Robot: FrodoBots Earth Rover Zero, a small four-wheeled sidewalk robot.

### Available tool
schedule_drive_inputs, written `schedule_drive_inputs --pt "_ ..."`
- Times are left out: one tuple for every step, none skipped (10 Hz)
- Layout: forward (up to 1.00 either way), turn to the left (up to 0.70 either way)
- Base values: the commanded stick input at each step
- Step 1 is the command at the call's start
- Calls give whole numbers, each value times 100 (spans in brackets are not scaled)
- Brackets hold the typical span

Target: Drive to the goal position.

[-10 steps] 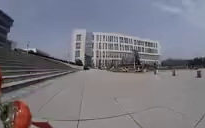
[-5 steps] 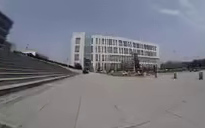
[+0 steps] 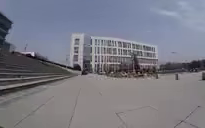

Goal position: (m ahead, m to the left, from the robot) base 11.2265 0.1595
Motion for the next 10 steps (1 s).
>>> schedule_drive_inputs --pt "70 0" --pt "70 0" --pt "70 0" --pt "70 0" --pt "70 0" --pt "70 0" --pt "70 0" --pt "70 0" --pt "70 0" --pt "70 0"
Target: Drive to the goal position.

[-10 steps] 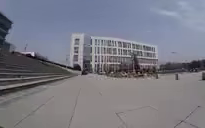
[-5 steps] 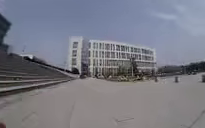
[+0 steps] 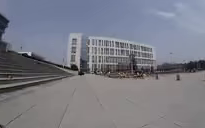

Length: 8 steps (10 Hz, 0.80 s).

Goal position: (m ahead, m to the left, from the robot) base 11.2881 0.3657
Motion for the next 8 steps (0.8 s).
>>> schedule_drive_inputs --pt "70 0" --pt "70 0" --pt "70 0" --pt "70 0" --pt "70 0" --pt "70 0" --pt "70 0" --pt "70 0"
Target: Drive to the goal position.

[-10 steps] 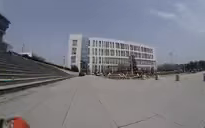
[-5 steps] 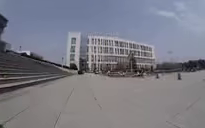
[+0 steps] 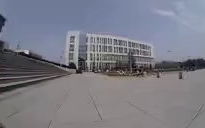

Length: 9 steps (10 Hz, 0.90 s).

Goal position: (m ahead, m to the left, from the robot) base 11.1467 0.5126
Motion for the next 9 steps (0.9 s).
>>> schedule_drive_inputs --pt "70 0" --pt "70 0" --pt "70 0" --pt "70 0" --pt "70 0" --pt "70 0" --pt "70 0" --pt "70 0" --pt "70 0"
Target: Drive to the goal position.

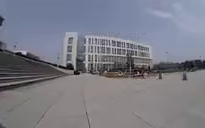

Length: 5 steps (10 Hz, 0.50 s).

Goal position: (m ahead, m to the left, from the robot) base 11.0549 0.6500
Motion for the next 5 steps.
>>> schedule_drive_inputs --pt "70 0" --pt "70 0" --pt "70 0" --pt "70 0" --pt "70 0"
